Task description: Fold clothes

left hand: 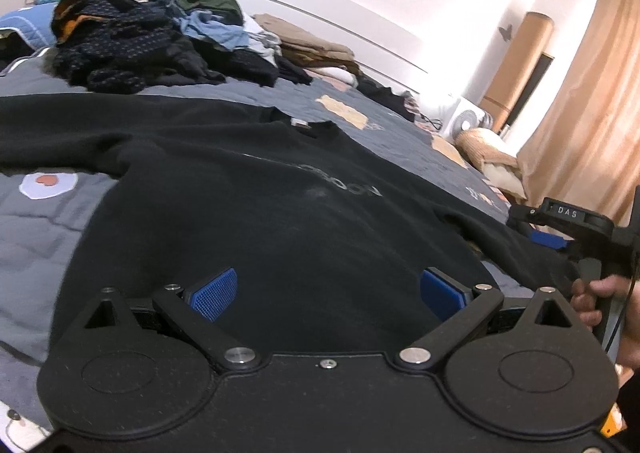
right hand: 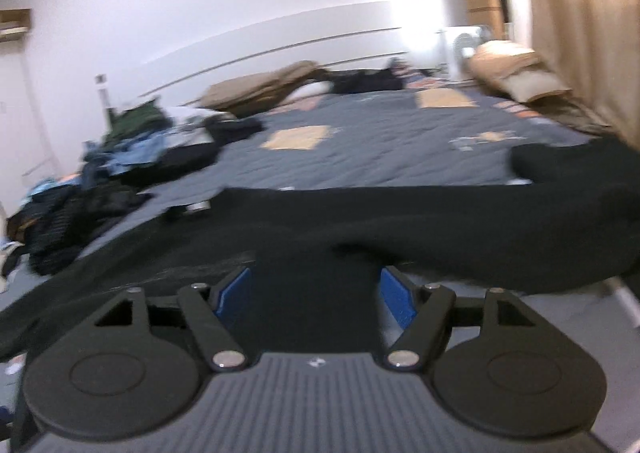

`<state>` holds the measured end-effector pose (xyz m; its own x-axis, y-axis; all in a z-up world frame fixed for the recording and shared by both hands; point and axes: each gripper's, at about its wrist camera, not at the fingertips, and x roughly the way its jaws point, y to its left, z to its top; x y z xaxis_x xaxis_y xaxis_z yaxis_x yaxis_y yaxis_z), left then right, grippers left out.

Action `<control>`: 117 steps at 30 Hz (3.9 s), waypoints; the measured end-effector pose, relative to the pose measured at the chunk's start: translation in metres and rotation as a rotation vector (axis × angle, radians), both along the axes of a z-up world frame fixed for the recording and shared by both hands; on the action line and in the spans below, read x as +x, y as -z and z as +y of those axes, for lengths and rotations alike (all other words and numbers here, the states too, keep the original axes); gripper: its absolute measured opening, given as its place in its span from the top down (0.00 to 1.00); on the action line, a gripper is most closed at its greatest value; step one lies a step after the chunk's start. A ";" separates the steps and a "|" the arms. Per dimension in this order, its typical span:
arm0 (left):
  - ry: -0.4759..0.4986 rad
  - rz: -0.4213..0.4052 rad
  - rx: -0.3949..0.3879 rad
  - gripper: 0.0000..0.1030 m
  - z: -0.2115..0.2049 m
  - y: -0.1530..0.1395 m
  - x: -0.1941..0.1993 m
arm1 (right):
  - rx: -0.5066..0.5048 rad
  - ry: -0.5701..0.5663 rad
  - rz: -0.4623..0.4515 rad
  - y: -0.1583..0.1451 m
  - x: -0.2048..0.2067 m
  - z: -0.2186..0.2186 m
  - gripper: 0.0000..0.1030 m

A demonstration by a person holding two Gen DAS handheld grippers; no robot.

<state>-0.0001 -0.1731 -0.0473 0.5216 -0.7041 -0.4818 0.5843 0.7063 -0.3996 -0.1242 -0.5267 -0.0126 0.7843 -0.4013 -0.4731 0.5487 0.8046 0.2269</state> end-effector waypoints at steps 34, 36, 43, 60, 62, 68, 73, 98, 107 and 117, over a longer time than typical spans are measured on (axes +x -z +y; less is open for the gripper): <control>0.225 -0.370 0.409 0.50 -0.160 -0.014 0.281 | 0.211 -0.299 -0.194 -0.006 0.117 -0.007 0.28; 0.242 -0.351 0.424 0.50 -0.169 -0.004 0.297 | 0.235 -0.314 -0.196 -0.004 0.119 -0.009 0.28; 0.380 -0.245 0.429 0.51 -0.198 0.020 0.346 | 0.235 -0.360 -0.178 -0.002 0.120 -0.003 0.28; 0.467 -0.215 0.561 0.54 -0.242 0.068 0.365 | 0.246 -0.374 -0.156 0.003 0.125 0.002 0.28; 0.483 -0.231 0.577 0.72 -0.247 0.069 0.362 | 0.249 -0.371 -0.156 0.003 0.125 0.001 0.28; 0.457 -0.279 0.569 0.92 -0.245 0.063 0.365 | 0.256 -0.367 -0.146 0.005 0.126 0.001 0.28; 0.317 -0.320 0.502 0.93 -0.236 0.047 0.382 | 0.263 -0.366 -0.151 0.006 0.126 0.000 0.28; 0.479 -0.267 0.407 0.44 -0.330 0.018 0.342 | 0.288 -0.376 -0.161 0.004 0.124 -0.001 0.28; 0.537 -0.157 0.429 0.92 -0.383 0.055 0.343 | 0.309 -0.378 -0.158 0.008 0.121 -0.006 0.28; 0.437 -0.218 0.333 0.96 -0.399 0.033 0.357 | 0.318 -0.374 -0.173 0.008 0.116 -0.005 0.28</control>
<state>0.3570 -0.5716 -0.0800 0.3290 -0.7051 -0.6281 0.8929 0.4488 -0.0361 -0.0081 -0.5321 -0.0203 0.9239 0.0642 -0.3771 0.1696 0.8149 0.5542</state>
